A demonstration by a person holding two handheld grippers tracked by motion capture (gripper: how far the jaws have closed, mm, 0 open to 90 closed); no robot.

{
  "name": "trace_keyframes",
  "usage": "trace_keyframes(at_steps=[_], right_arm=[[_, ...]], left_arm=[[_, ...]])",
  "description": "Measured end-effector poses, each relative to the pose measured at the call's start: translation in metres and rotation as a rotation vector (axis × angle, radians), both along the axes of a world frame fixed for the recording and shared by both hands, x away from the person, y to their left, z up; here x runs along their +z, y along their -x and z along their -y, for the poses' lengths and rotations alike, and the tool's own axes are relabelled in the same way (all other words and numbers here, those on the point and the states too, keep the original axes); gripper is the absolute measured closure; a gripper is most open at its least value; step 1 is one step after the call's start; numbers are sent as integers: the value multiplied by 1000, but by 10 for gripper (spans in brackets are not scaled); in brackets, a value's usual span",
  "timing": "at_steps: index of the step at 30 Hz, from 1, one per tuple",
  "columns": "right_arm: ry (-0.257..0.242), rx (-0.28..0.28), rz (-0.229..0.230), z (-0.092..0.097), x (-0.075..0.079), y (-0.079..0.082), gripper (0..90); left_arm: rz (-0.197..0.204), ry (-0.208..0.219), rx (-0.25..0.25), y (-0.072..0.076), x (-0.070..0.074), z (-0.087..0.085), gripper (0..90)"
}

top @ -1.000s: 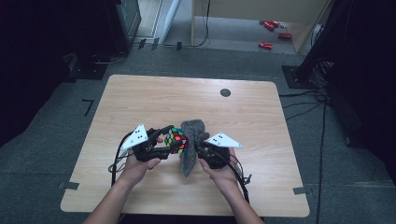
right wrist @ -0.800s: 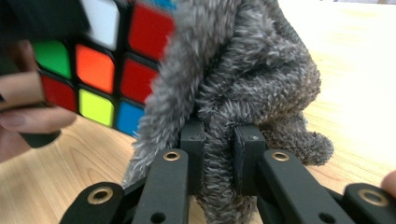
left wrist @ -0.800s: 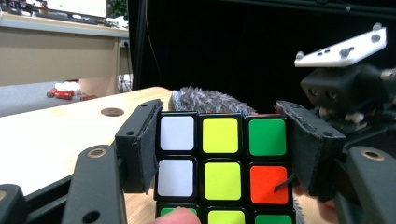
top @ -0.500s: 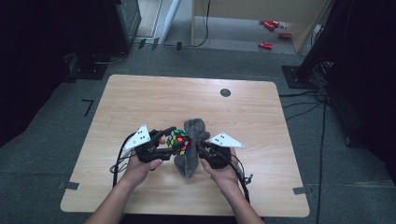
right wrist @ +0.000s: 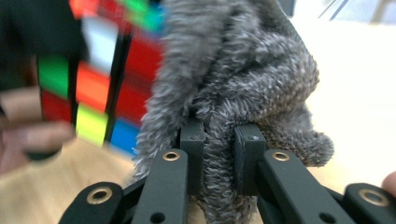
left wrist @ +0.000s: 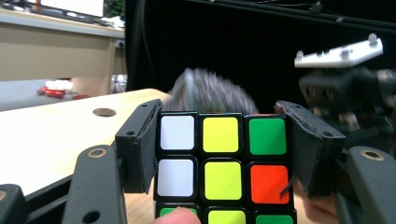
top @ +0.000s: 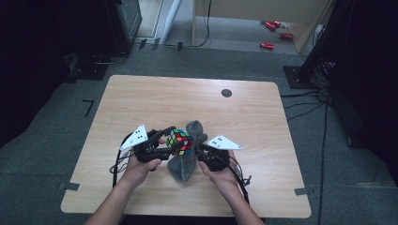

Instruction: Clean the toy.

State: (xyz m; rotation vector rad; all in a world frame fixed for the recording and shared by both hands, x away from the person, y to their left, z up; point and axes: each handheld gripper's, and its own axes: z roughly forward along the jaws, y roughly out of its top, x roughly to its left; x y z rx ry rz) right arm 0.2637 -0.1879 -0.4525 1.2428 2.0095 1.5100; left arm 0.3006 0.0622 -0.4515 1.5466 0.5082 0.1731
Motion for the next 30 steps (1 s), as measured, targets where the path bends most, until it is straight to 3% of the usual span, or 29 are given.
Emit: trace_keyframes(at_steps=[3, 8, 12, 15, 21, 26, 30], right_arm=[[-13, -20, 42, 5, 7, 3, 788], [34, 14, 4, -5, -7, 3, 788], [47, 30, -14, -11, -12, 4, 789], [42, 29, -4, -9, -7, 5, 790], [-24, 1, 36, 1, 5, 7, 789], [25, -3, -4, -9, -13, 6, 790], [39, 0, -67, -25, -31, 9, 791]], left_arm=[[-7, 1, -2, 0, -1, 1, 359], [-1, -20, 13, -1, -1, 2, 359], [1, -11, 25, -2, 0, -1, 359], [-3, -4, 33, -3, -1, -4, 359], [6, -5, 43, -2, 1, -4, 359], [18, 26, 104, -4, 5, -9, 359], [12, 85, 148, -5, 10, -15, 359]])
